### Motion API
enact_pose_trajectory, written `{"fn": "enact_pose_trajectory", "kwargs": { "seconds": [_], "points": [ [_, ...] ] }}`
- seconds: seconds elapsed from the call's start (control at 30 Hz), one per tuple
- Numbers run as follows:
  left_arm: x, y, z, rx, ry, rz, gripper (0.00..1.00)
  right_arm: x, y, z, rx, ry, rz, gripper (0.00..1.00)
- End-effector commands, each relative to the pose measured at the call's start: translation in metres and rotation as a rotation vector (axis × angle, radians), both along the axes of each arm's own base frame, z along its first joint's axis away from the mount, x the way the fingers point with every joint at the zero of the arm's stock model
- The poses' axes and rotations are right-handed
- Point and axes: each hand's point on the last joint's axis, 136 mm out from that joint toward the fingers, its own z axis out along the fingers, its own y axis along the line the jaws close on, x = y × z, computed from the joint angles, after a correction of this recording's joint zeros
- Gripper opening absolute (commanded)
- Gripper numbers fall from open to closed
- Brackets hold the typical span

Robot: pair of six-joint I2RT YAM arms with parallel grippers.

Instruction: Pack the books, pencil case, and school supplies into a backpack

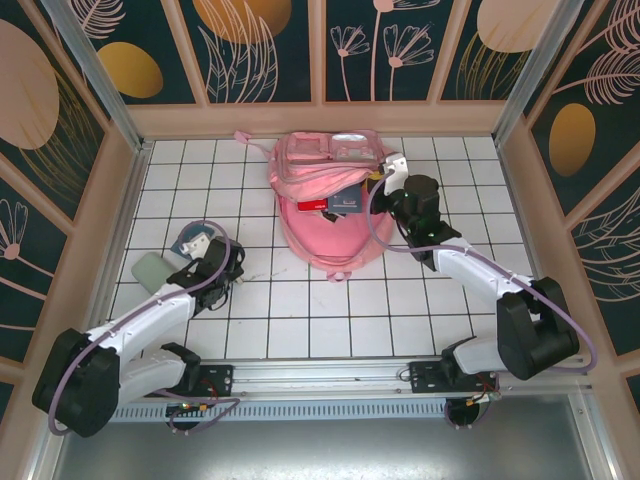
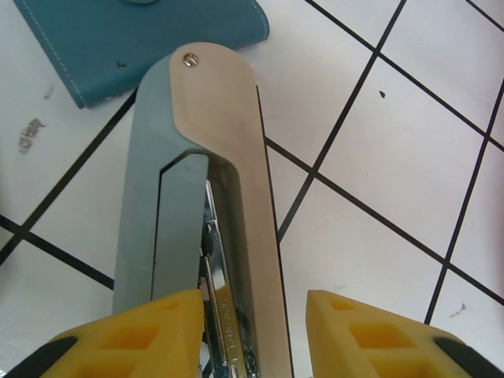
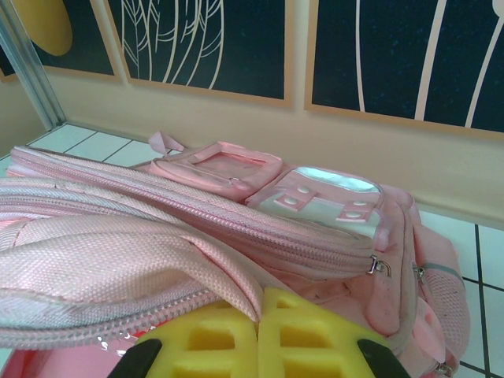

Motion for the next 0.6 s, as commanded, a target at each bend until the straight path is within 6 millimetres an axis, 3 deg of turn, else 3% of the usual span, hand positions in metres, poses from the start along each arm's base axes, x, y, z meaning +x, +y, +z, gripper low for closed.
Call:
{"fn": "enact_pose_trajectory", "kwargs": {
  "seconds": [0.0, 0.3, 0.57],
  "points": [
    [0.001, -0.002, -0.011, 0.008, 0.034, -0.019, 0.4, 0.007, 0.0, 0.027, 0.063, -0.073, -0.01, 0.0],
    [0.002, -0.009, -0.03, 0.024, 0.098, -0.049, 0.39, 0.007, -0.001, 0.028, 0.063, -0.077, -0.012, 0.0],
    [0.007, -0.014, -0.015, 0.072, 0.074, -0.06, 0.39, 0.007, -0.001, 0.026, 0.062, -0.073, -0.011, 0.0]
  ]
}}
